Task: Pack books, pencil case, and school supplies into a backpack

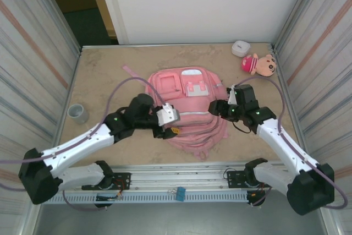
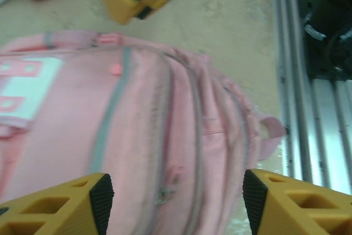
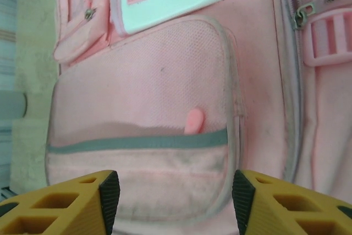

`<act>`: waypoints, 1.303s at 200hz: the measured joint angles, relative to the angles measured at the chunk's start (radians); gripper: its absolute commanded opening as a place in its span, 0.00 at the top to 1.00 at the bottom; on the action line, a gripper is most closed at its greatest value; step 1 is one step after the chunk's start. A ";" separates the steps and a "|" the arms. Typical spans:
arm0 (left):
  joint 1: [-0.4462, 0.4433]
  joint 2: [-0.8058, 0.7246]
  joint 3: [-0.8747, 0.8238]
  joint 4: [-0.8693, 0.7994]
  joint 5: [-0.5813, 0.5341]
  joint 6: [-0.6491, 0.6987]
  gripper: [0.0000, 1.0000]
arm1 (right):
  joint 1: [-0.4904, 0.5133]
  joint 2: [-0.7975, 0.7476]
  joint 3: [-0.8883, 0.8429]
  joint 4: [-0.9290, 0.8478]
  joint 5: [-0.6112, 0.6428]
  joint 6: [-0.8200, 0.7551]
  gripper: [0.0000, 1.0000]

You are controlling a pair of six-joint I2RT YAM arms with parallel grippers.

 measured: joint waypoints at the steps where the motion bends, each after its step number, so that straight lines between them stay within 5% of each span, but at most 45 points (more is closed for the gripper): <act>1: 0.003 -0.002 -0.001 0.000 0.000 0.003 0.32 | 0.001 -0.002 0.000 -0.003 0.001 -0.002 0.45; 39: 0.150 0.048 -0.017 -0.030 0.026 0.212 0.24 | 0.142 -0.103 0.000 -0.077 0.061 -0.030 0.47; 75: 0.154 0.143 -0.016 -0.089 0.067 0.373 0.23 | 0.325 -0.125 -0.024 -0.050 0.150 -0.033 0.48; 107: 0.139 0.187 -0.016 -0.060 0.040 0.430 0.24 | 0.383 -0.125 -0.082 0.026 0.201 -0.044 0.48; 131: 0.133 0.230 -0.016 -0.023 0.009 0.446 0.39 | 0.401 -0.123 -0.105 0.077 0.224 -0.050 0.48; 185: 0.126 0.277 -0.014 0.008 -0.001 0.451 1.00 | 0.486 -0.142 -0.129 0.158 0.298 -0.086 0.49; 260: 0.176 0.243 0.000 0.006 0.101 0.387 1.00 | 0.644 -0.050 -0.130 0.209 0.412 -0.128 0.47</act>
